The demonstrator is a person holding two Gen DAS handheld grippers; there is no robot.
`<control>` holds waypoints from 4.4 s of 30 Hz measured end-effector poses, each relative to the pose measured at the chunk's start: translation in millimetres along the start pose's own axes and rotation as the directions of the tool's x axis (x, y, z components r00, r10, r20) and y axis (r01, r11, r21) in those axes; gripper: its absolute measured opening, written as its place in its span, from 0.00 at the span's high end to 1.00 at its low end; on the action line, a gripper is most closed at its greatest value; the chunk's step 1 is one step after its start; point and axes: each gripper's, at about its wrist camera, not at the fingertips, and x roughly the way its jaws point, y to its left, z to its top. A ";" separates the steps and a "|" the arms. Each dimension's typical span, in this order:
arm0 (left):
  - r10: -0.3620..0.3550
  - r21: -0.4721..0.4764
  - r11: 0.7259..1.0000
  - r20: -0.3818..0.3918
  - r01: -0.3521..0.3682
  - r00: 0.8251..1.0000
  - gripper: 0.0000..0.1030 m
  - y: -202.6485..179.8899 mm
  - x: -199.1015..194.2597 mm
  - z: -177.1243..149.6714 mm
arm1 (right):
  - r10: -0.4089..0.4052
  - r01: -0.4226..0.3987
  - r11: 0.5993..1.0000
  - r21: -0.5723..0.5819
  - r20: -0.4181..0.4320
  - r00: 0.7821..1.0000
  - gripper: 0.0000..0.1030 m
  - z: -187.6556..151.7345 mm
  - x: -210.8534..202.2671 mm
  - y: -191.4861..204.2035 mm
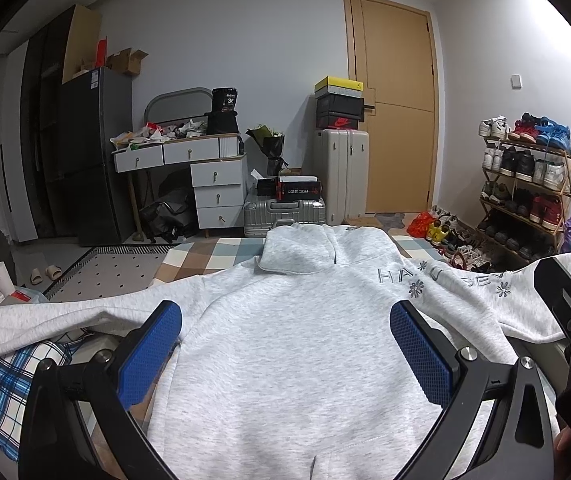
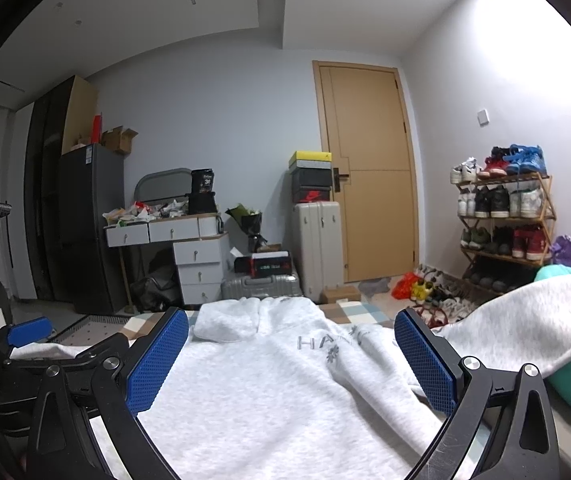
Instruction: Fold large clothes
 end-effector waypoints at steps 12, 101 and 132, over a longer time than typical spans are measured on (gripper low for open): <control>-0.004 0.003 1.000 -0.006 0.004 1.000 0.01 -0.6 0.1 -1.2 | -0.003 0.003 1.000 -0.003 -0.019 1.000 0.00 -0.9 3.7 -1.8; 0.056 0.091 0.995 -0.092 -0.048 0.994 0.01 22.7 17.0 -4.8 | -0.558 0.557 0.829 -0.051 -0.158 0.815 0.94 234.9 96.3 -264.0; 0.147 -0.145 0.981 0.147 -0.126 0.978 0.01 106.3 -31.0 4.4 | 0.547 -0.341 0.834 0.433 -0.729 0.412 0.61 -142.8 282.7 171.0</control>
